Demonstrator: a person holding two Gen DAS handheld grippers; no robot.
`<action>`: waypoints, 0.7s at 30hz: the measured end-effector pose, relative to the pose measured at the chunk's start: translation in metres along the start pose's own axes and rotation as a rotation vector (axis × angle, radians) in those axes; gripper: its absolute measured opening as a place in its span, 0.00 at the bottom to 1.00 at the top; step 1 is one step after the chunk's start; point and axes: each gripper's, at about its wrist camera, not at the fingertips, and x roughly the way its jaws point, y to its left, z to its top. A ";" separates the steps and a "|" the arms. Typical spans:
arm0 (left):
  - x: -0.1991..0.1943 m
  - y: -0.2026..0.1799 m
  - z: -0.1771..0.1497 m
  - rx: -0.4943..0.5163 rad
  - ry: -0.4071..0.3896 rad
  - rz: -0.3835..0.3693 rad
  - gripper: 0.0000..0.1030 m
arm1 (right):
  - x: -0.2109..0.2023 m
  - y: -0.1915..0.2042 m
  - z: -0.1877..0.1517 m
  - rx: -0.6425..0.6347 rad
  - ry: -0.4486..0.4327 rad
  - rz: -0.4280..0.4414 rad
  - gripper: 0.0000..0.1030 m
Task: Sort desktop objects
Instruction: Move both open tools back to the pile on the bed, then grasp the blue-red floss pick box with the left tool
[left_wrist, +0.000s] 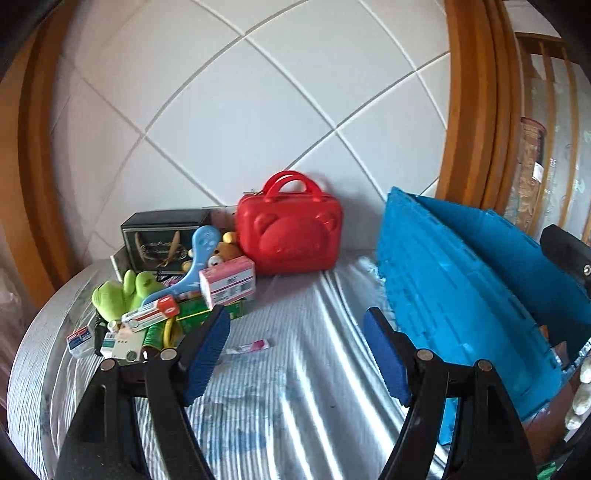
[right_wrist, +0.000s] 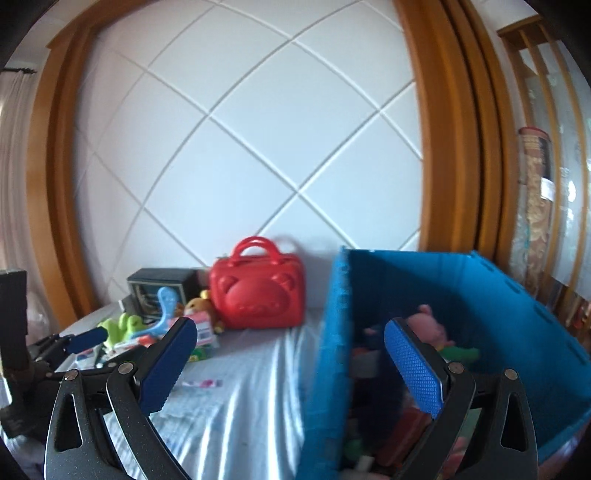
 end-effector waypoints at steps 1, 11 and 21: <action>0.005 0.016 -0.004 -0.012 0.013 0.016 0.72 | 0.006 0.011 -0.001 -0.007 0.007 0.012 1.00; 0.057 0.197 -0.044 -0.099 0.149 0.191 0.72 | 0.097 0.086 -0.030 -0.028 0.172 0.079 1.00; 0.149 0.416 -0.090 -0.056 0.401 0.336 0.72 | 0.221 0.117 -0.082 0.016 0.456 0.030 1.00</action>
